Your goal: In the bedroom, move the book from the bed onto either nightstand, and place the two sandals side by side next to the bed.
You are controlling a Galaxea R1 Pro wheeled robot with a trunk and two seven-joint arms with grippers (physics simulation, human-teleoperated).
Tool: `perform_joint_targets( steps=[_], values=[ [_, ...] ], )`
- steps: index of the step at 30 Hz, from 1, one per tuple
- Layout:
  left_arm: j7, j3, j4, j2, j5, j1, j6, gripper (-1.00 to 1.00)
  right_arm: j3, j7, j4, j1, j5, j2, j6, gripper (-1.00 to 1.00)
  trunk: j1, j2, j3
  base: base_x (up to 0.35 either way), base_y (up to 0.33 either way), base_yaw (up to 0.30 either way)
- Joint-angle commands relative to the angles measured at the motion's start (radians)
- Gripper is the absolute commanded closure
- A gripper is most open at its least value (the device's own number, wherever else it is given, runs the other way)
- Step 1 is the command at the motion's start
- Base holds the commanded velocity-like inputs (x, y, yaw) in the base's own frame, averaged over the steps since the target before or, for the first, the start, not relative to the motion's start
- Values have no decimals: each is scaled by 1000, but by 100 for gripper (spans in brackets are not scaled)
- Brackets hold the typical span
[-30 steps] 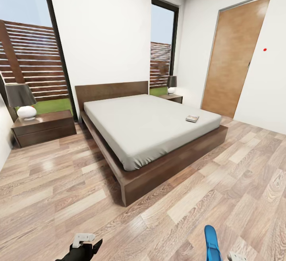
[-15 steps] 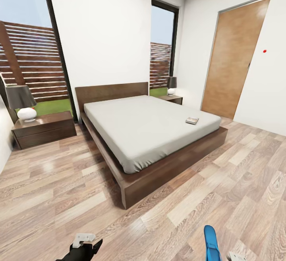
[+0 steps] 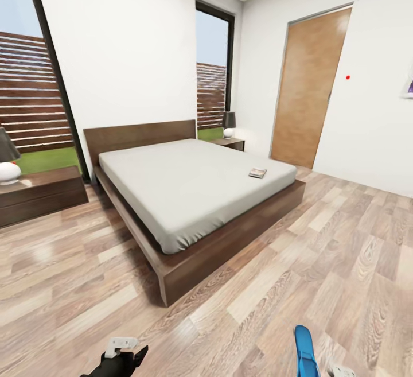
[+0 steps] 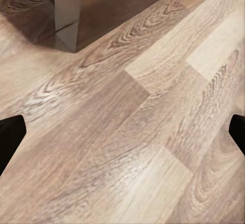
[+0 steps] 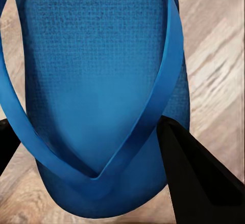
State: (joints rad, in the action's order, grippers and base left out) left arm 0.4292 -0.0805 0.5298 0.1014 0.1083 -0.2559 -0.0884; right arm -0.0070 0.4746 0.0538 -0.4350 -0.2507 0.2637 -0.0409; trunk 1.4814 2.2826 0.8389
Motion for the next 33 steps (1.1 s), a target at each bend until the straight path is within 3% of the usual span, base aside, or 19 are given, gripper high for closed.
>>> perform_joint_targets(
  steps=[1, 22, 33],
  values=[
    [7, -2, -1, 0, 7, 0, 1, -100, -1, 2, 0, -1, -7, 0, -5, 100, 0, 0, 0, 0, 0, -283],
    [6, -2, -1, 0, 7, 0, 1, -100, -1, 2, 0, -1, -7, -1, -5, 100, 0, 0, -3, 0, 0, -297],
    [5, -4, -1, -18, 7, 0, 1, -100, -1, 2, 0, -1, -7, -1, -5, 100, 0, 0, -3, 0, 0, -300]
  ],
)
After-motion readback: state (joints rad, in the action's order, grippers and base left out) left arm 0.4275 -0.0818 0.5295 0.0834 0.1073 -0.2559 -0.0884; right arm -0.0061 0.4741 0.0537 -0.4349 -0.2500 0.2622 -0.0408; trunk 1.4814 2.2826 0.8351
